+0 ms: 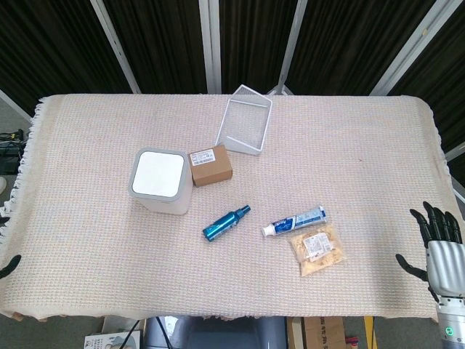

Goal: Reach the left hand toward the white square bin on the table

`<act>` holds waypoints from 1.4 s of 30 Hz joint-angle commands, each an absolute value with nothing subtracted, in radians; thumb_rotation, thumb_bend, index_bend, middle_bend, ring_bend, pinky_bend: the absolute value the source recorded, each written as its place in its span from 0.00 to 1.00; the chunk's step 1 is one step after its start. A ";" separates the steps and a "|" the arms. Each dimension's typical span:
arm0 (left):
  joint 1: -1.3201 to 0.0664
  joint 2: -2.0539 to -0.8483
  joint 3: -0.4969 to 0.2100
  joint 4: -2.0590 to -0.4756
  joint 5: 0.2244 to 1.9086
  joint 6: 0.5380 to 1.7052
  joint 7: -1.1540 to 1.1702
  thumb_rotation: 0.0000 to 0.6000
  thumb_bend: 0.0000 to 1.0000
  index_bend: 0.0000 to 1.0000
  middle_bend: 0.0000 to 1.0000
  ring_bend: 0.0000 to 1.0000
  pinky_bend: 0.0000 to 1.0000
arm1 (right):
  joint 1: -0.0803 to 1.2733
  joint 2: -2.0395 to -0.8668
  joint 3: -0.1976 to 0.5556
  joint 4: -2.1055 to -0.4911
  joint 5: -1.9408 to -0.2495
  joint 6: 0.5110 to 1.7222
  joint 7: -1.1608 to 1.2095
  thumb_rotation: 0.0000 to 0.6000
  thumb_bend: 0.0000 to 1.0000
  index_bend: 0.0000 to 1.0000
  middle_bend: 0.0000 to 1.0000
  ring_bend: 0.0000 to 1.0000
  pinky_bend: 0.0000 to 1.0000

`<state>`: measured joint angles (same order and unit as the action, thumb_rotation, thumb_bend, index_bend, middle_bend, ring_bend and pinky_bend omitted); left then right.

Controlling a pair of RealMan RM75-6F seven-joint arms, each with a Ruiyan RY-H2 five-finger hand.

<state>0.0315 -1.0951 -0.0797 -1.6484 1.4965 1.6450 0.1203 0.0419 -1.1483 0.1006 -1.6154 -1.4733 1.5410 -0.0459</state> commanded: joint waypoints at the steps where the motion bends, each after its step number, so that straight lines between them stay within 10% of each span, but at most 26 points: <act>1: 0.032 -1.095 -0.080 -1.648 1.494 1.645 0.124 1.00 0.27 0.25 0.18 0.01 0.08 | 0.043 -1.149 0.100 -1.616 -1.472 1.538 -0.045 1.00 0.17 0.15 0.00 0.01 0.02; 8: 0.025 -1.093 -0.085 -1.650 1.496 1.642 0.117 1.00 0.27 0.25 0.25 0.11 0.18 | 0.040 -1.144 0.099 -1.622 -1.470 1.540 -0.044 1.00 0.17 0.15 0.00 0.01 0.02; 14: -0.054 -1.056 -0.121 -1.641 1.538 1.579 0.048 1.00 0.31 0.22 0.60 0.51 0.54 | 0.042 -1.144 0.100 -1.624 -1.458 1.528 -0.046 1.00 0.17 0.15 0.00 0.02 0.02; 22: -0.278 -0.919 -0.174 -1.779 1.516 1.241 0.073 1.00 0.67 0.20 0.89 0.79 0.73 | 0.051 -1.159 0.094 -1.624 -1.458 1.509 -0.074 1.00 0.17 0.15 0.00 0.02 0.03; 42: -0.525 -0.979 -0.236 -1.988 1.219 0.983 0.463 1.00 0.73 0.20 0.91 0.82 0.74 | 0.059 -1.171 0.095 -1.618 -1.443 1.494 -0.095 1.00 0.17 0.15 0.00 0.03 0.04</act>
<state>-0.5002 -0.9602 -0.2313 -1.9803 1.2488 1.0024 0.4331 0.0587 -1.1707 0.0953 -1.6184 -1.4428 1.4935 -0.0947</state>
